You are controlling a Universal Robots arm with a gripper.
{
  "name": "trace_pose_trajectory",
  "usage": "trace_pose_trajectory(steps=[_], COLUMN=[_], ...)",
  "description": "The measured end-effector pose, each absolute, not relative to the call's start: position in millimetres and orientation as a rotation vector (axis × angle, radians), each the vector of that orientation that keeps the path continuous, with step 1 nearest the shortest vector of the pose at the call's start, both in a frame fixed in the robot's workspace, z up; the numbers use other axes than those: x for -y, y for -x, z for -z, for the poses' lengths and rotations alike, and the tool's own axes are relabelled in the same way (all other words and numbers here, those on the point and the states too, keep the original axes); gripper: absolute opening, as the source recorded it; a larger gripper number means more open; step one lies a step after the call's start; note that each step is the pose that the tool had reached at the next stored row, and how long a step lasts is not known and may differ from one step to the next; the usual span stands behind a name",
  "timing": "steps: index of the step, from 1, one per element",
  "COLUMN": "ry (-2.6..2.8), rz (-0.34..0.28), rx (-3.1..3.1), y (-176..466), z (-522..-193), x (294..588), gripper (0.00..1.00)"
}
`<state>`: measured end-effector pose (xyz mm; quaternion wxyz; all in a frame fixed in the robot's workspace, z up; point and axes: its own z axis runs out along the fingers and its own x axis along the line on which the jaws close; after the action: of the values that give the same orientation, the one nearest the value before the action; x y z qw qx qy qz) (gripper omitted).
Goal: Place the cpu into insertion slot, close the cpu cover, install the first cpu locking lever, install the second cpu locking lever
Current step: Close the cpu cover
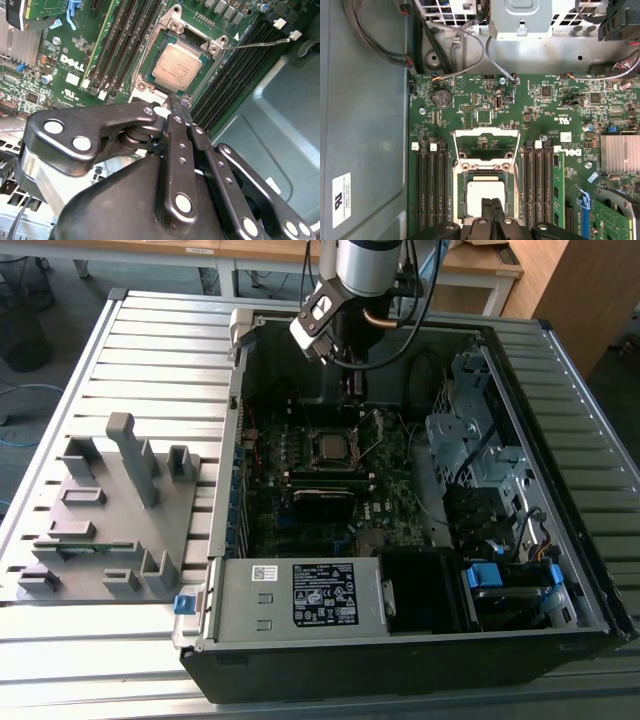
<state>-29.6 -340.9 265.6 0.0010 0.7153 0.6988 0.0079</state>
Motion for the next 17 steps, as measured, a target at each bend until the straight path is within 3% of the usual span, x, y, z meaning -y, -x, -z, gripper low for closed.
trace_pose_trajectory(steps=[17], ry=[-2.246], rz=[-0.025], rx=[-2.194], y=[19.9], z=[-265.6], x=[340.9], gripper=[0.10])
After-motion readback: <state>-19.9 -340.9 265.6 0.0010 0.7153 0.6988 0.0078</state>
